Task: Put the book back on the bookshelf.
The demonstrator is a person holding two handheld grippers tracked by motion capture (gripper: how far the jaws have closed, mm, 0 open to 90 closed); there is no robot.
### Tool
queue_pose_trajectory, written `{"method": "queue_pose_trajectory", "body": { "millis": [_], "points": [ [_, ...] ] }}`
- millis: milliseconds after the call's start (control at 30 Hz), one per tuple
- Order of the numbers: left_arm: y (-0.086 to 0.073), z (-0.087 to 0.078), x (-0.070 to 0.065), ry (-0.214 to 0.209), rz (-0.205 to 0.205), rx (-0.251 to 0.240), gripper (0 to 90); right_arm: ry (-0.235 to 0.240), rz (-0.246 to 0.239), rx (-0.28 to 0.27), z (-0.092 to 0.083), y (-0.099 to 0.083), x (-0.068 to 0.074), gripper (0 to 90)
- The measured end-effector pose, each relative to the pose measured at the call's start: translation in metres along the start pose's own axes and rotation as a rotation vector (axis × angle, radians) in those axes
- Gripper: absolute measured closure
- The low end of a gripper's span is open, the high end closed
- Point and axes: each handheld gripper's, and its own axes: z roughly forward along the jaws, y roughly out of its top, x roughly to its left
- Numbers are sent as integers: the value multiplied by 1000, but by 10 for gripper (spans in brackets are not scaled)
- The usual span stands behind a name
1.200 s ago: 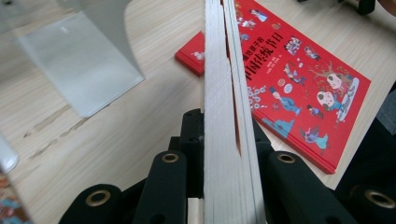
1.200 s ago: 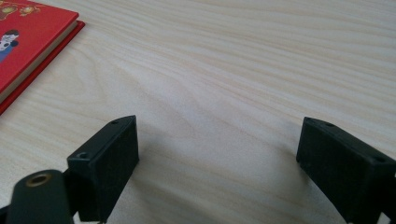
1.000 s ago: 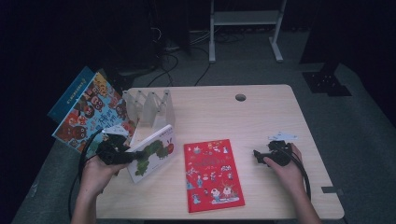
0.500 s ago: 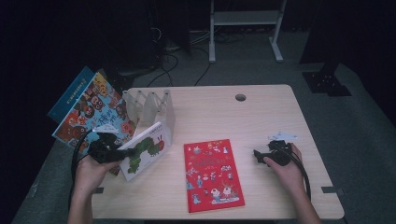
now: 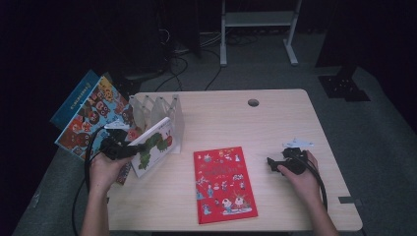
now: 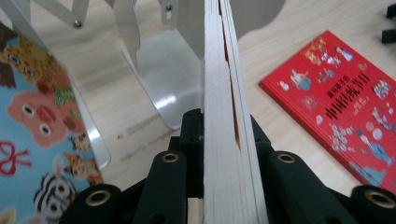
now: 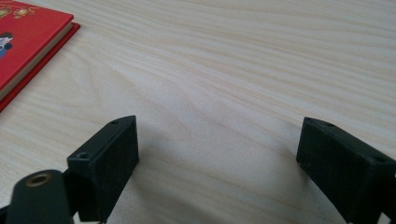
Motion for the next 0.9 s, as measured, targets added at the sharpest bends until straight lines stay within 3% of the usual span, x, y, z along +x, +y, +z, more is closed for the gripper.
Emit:
{"method": "queue_pose_trajectory", "body": {
  "millis": [500,900],
  "points": [
    [13,41,0,45,-13,-65,755,0,1,0,0,0,0,118],
    [19,57,-6,78,-36,-104,755,0,1,0,1,1,-1,118]
  ]
}}
